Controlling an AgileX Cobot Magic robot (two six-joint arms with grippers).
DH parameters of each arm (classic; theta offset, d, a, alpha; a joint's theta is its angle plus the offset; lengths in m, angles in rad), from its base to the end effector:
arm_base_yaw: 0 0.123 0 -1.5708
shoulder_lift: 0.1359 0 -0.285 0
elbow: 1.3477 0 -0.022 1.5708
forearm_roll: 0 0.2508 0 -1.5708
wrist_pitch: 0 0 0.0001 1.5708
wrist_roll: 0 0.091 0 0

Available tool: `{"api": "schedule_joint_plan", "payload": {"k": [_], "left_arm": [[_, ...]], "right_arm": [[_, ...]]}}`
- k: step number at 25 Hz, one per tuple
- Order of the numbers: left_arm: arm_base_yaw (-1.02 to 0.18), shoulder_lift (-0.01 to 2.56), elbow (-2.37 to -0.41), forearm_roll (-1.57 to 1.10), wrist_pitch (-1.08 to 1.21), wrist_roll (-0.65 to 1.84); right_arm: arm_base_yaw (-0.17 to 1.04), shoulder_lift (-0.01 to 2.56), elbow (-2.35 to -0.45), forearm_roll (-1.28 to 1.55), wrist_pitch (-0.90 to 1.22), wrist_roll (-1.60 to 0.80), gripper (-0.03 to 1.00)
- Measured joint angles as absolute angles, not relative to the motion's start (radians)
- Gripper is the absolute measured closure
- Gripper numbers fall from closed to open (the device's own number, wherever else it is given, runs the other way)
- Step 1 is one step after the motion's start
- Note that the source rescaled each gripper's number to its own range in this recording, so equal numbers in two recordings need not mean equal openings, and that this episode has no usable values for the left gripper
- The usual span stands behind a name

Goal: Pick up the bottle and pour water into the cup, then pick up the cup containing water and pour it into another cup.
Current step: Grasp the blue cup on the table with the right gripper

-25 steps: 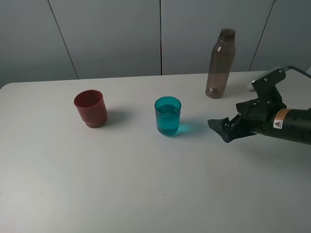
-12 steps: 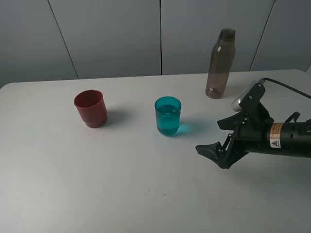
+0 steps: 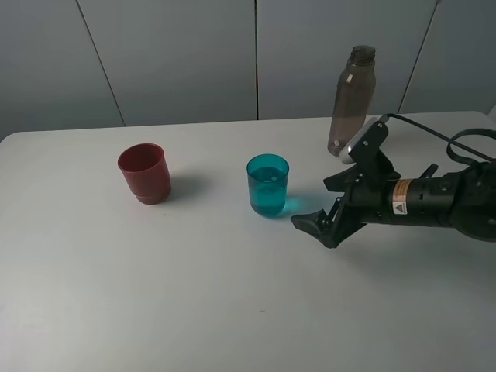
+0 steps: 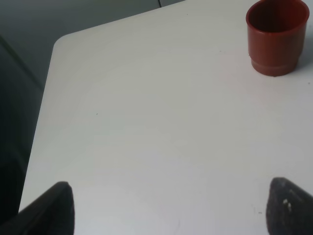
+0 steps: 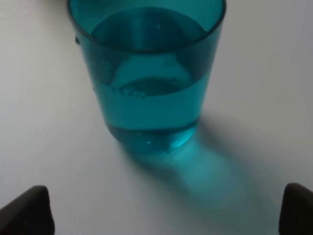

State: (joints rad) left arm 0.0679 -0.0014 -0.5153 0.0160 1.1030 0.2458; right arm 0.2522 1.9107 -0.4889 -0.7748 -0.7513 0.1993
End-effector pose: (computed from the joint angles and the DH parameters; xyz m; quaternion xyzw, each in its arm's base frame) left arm -0.0087 0.0007 0.2781 0.0758 0.8565 0.0876 0.5030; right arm 0.2500 0.1092 0.0833 -0.3868 0.8054 0.1920 0.4061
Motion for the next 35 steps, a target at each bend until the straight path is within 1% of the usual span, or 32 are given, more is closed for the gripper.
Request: {"api": "schedule_joint_plan", "payload": {"k": [7, 19, 26, 35], "left_arm": [[0.068, -0.001, -0.515, 0.016, 1.103, 0.246], [0.068, -0.001, -0.515, 0.016, 1.103, 0.246], [0.068, -0.001, -0.515, 0.016, 1.103, 0.246], [0.068, -0.001, -0.515, 0.016, 1.103, 0.246]], "right_arm": [[0.322, 2.008, -0.569, -0.791, -0.749, 0.184, -0.03], [0.326, 2.013, -0.587, -0.771, -0.749, 0.147, -0.03], [0.326, 2.013, -0.587, -0.74, -0.873, 0.146, -0.03], [0.327, 2.013, -0.587, -0.696, -0.9, 0.154, -0.03]]}}
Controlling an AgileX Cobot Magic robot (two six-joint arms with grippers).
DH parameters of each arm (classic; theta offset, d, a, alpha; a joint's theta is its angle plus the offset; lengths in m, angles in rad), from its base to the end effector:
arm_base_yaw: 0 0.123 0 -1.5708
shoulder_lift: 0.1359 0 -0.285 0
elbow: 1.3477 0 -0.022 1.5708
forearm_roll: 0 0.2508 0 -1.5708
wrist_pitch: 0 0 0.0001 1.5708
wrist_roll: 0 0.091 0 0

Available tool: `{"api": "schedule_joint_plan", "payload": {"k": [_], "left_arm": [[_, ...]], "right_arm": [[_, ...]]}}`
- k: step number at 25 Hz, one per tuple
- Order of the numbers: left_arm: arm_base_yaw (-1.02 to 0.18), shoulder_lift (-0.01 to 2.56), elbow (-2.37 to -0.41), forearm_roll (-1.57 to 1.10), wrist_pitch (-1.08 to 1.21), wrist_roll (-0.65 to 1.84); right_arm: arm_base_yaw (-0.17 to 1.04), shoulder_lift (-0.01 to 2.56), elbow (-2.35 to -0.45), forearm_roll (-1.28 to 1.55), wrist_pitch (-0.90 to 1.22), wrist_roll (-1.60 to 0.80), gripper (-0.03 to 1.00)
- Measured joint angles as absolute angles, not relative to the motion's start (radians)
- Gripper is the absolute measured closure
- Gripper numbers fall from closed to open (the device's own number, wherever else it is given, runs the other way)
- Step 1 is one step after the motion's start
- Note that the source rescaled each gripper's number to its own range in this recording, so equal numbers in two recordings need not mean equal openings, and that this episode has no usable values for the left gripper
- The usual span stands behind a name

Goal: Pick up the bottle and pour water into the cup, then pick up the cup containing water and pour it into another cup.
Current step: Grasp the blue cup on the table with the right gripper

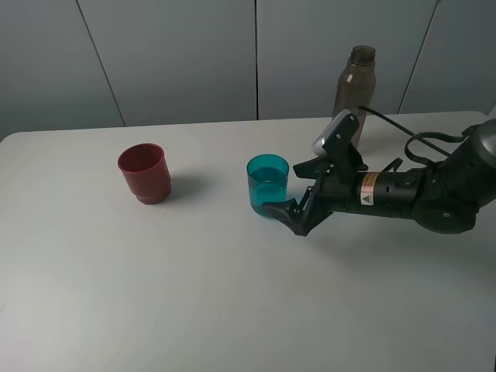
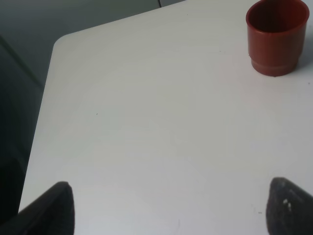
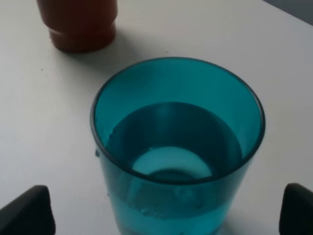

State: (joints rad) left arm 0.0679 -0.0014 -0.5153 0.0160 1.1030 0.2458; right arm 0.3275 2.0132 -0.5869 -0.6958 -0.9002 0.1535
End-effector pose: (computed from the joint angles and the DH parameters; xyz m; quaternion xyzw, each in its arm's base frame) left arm -0.0087 0.0007 0.2781 0.0758 0.8565 0.0876 0.5030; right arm 0.2703 0.1401 0.0800 -0.3898 0.7625 0.2287 0.4629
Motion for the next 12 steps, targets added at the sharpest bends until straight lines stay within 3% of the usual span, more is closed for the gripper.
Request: {"api": "schedule_joint_plan", "payload": {"k": [12], "left_arm": [[0.068, -0.001, -0.515, 0.016, 1.103, 0.246]], "right_arm": [[0.383, 2.073, -0.636, -0.674, -0.914, 0.15, -0.03]]}}
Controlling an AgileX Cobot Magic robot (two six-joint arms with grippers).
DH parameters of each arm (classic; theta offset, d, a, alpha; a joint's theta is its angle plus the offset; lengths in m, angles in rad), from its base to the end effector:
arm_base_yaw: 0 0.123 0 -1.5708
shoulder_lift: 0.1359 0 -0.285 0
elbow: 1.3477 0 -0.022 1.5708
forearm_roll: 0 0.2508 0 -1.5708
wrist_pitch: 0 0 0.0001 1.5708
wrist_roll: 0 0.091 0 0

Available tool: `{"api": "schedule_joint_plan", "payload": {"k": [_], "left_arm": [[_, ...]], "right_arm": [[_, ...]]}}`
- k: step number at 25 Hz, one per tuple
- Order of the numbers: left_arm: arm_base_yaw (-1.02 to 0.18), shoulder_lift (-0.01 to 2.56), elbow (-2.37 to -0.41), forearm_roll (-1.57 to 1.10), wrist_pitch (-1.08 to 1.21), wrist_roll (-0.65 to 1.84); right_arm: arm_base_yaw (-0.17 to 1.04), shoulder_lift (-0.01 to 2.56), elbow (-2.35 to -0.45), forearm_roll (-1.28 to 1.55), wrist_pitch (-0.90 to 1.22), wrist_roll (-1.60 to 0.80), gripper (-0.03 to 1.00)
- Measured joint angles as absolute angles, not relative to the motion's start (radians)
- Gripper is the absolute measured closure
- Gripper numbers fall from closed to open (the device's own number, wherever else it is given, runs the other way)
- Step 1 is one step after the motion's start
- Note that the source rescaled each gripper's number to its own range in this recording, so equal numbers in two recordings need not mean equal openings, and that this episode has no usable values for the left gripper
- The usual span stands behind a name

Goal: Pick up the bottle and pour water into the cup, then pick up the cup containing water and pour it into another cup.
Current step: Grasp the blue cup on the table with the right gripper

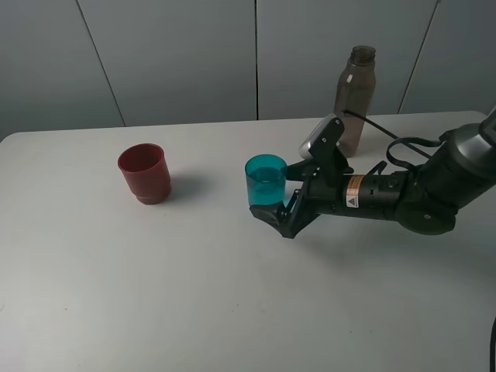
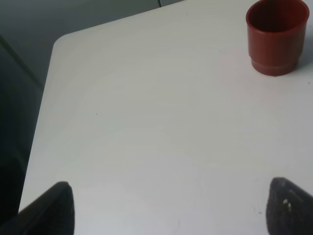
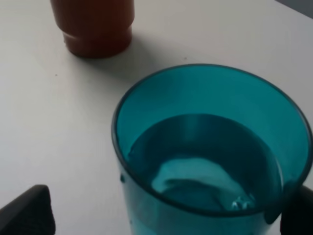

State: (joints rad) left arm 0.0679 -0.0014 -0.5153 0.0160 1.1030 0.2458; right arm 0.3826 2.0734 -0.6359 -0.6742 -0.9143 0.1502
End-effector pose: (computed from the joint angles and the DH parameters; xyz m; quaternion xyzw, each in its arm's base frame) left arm -0.0087 0.0007 0.2781 0.0758 0.8565 0.0876 0.5030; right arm 0.2738 0.1587 0.0700 -0.4012 0.7544 0.2420 0.4597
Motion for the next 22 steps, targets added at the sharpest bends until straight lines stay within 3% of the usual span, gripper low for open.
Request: {"api": "schedule_joint_plan", "payload": {"k": [22], "left_arm": [[0.068, -0.001, -0.515, 0.016, 1.103, 0.246]], "right_arm": [[0.387, 2.122, -0.679, -0.584, -0.936, 0.146, -0.03]]}}
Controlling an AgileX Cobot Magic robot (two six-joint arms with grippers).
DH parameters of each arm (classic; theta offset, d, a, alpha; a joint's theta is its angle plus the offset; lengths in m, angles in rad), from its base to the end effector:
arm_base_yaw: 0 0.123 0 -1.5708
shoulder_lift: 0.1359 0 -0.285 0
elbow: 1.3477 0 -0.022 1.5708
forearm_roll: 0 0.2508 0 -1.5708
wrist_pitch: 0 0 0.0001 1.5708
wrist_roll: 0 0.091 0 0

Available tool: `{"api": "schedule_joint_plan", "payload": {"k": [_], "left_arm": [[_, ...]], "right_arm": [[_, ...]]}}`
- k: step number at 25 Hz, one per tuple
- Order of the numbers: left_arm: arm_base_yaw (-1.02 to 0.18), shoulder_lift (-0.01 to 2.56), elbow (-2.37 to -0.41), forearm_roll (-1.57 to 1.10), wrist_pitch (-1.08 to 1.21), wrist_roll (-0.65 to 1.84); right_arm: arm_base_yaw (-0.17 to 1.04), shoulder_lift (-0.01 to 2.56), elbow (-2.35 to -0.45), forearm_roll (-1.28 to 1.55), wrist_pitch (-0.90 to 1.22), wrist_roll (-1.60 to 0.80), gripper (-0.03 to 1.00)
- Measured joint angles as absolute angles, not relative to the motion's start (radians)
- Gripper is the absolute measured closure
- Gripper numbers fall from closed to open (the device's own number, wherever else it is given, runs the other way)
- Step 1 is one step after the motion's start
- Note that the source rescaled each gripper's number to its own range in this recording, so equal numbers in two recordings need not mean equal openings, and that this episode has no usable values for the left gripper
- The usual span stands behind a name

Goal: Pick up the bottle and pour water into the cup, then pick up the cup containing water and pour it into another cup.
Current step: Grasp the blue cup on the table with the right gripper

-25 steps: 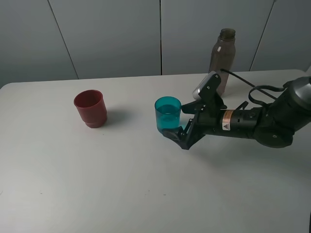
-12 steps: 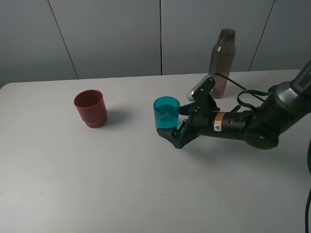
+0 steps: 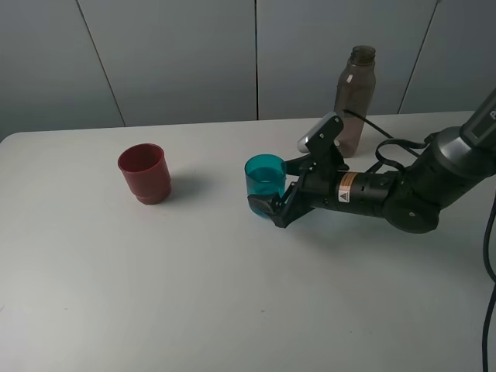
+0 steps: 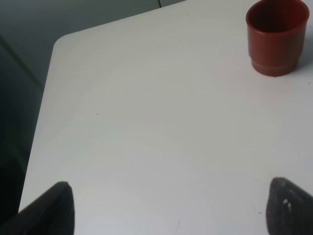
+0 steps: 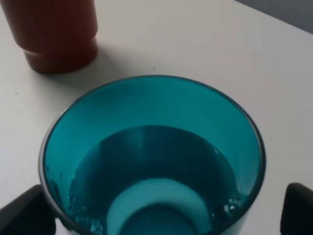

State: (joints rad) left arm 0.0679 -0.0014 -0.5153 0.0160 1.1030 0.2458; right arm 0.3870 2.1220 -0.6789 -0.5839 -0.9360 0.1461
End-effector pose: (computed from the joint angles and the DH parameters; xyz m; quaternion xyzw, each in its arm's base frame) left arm -0.0087 0.0007 0.2781 0.0758 0.8565 0.0876 0.5030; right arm 0.2875 0.1608 0.0632 -0.3639 0.7653 0.2352 0.4760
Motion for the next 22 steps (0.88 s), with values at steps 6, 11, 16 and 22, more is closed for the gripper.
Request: {"api": "schedule_joint_plan", "payload": {"k": [6, 11, 16, 22], "left_arm": [[0.068, -0.001, -0.515, 0.016, 1.103, 0.246], [0.068, -0.001, -0.515, 0.016, 1.103, 0.246], [0.068, -0.001, -0.515, 0.016, 1.103, 0.246], [0.068, -0.001, -0.515, 0.016, 1.103, 0.246]], "right_arm": [[0.387, 2.163, -0.691, -0.584, -0.973, 0.146, -0.03], [0.387, 2.191, -0.723, -0.59, -0.98, 0.146, -0.03], [0.387, 2.194, -0.727, -0.59, -0.991, 0.144, -0.03], [0.398, 2.248, -0.73, -0.59, -1.091, 0.136, -0.03]]}}
